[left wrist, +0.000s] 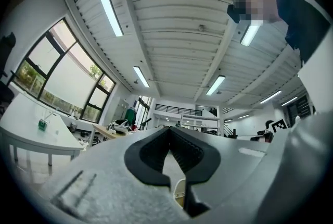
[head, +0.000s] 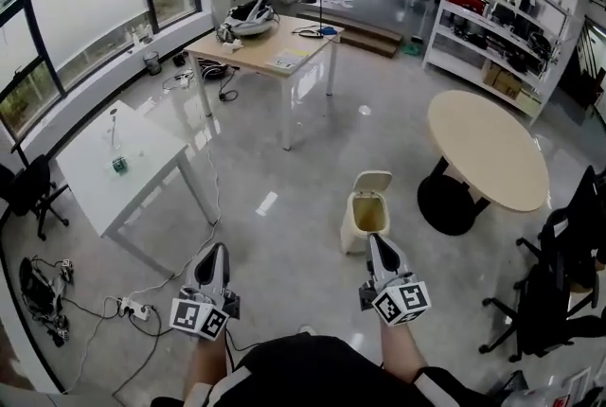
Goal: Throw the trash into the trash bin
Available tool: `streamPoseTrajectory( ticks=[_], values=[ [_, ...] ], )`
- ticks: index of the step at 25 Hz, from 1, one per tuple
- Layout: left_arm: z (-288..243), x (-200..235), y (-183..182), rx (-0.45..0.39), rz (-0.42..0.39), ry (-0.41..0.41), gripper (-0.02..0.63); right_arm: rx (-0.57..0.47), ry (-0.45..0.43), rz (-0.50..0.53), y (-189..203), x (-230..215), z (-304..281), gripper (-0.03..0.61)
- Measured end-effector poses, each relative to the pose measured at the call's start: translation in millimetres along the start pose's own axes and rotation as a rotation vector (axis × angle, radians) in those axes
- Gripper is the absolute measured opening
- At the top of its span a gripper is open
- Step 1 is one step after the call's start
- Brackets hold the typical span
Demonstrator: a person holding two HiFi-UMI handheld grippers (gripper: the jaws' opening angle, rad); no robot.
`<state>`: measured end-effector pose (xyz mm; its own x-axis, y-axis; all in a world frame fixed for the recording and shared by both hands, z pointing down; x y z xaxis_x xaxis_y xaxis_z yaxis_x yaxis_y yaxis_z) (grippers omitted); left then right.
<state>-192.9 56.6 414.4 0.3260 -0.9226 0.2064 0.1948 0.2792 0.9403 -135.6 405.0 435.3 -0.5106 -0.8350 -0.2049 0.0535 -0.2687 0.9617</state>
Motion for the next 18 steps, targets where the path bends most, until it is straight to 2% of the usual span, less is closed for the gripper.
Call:
streamPoseTrajectory(
  ticks=[4,7,13,18],
  values=[
    [-2.1,5.7,-1.6,-0.022,-0.037,-0.105,0.002,0.022,-0.143,-0.021,11.5,4.8,-45.3,0.002],
    [-1.4,10.7,-1.5,-0.011,-0.078,-0.151,0.002,0.048,-0.219,-0.041,23.8,12.2,-70.3,0.002],
    [10.2,41.9,-10.5,0.005,-0.158,-0.272,0.002,0.088,-0.330,-0.079,49.5,24.2,-120.7,0.002],
    [24.6,71.6,-16.8,0.007,-0.180,-0.350,0.002,0.120,-0.407,-0.110,73.1,47.8,-169.7,0.002]
  ],
)
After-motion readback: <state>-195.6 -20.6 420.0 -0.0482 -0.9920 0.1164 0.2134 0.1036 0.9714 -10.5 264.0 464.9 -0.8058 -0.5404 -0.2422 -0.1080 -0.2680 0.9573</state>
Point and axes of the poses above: the fingertips, and each gripper's own axes: z backward along the fingers, x to its left, y out of its underside, the point moved 3 cm from there along z, backward along the fingers, and after that the axes turned 3 degrees about -x, right-handed, at the moved point
